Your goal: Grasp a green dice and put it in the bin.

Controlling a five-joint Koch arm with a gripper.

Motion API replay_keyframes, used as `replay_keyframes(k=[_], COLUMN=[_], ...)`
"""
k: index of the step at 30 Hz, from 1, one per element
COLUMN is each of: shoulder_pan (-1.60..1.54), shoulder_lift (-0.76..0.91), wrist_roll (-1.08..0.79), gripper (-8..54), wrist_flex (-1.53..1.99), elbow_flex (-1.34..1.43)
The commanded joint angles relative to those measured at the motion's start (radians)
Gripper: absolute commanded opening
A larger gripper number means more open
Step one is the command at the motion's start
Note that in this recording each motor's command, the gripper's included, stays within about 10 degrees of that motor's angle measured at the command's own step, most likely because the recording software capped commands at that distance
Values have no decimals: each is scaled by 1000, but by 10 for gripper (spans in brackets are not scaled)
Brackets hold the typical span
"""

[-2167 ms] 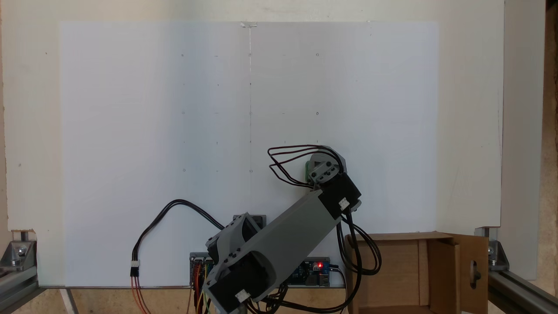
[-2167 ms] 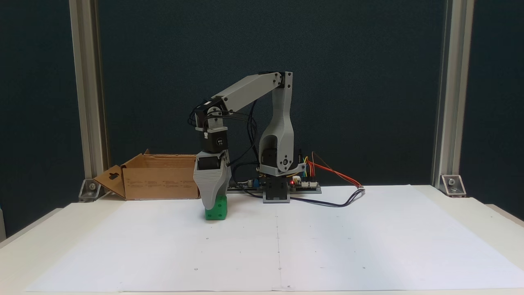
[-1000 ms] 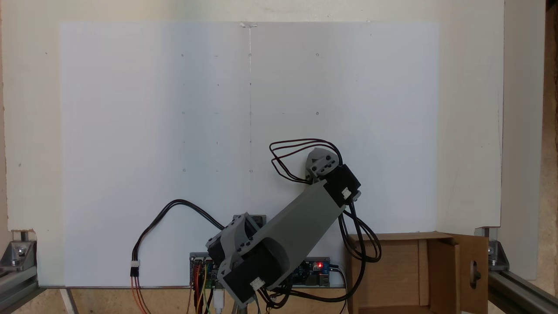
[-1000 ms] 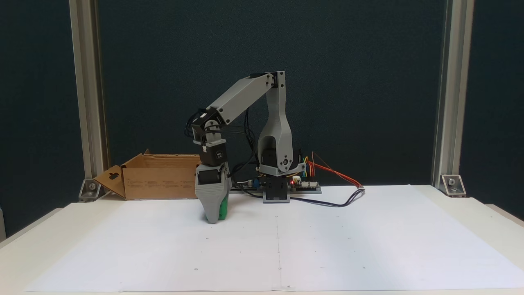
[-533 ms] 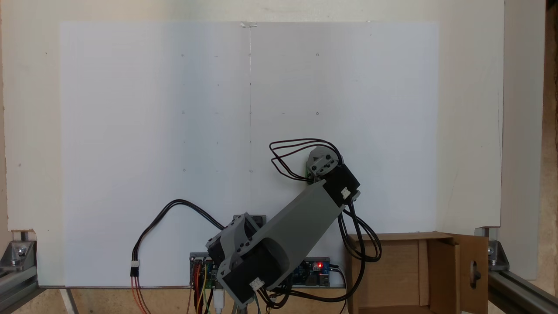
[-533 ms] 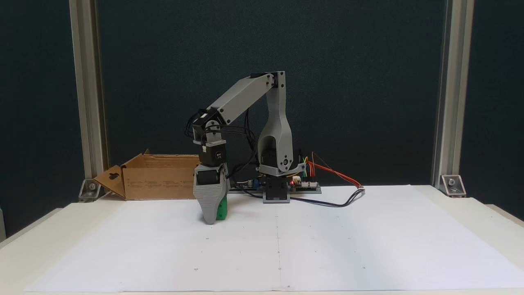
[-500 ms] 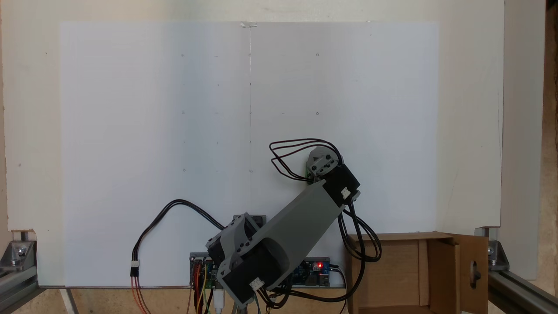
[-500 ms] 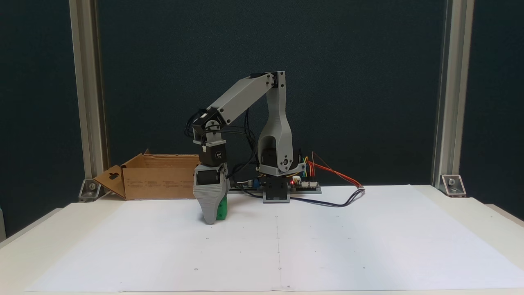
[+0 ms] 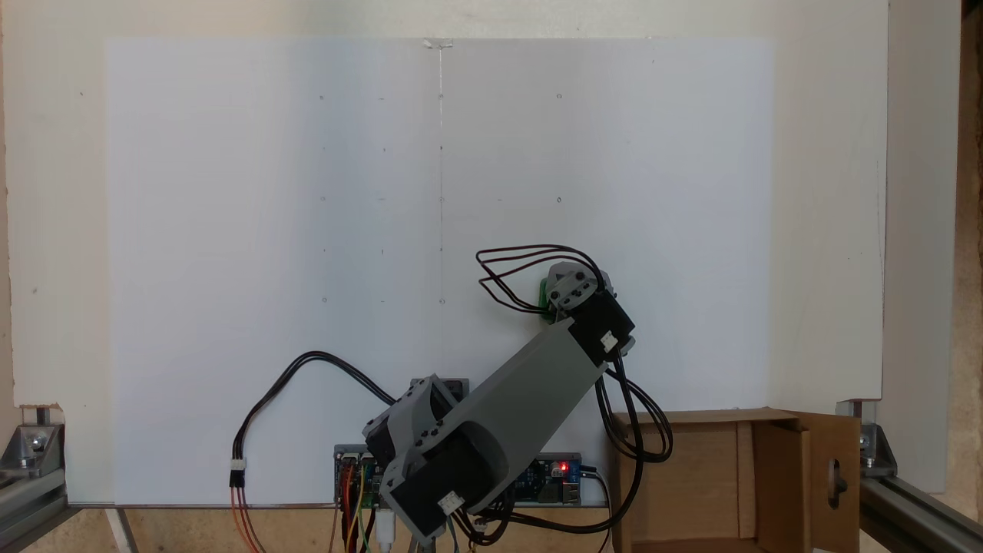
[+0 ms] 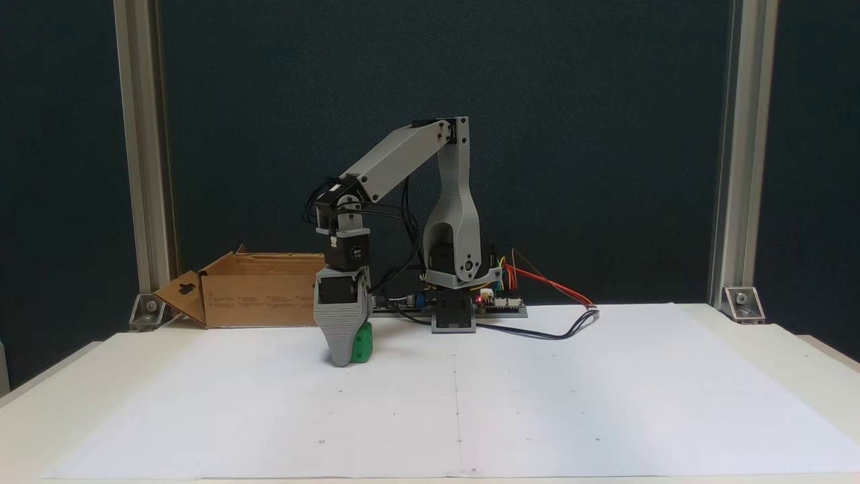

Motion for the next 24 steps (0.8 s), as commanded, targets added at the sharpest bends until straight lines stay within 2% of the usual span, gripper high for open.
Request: replay_keyframes(k=[1,2,3,13,16,20,24], shoulder_pan=[2,3,5,8,8,-2,-41], shoulder_lift=[8,9,14,118,163,192,225], wrist_roll=[31,31,31,60,115,255,377], gripper=[167,127,120,120,119,119,119], wrist_flex=[0,0,0,91,284,610,776], elbow_flex=[-5,-3,-3,-44,-184,-547,-753])
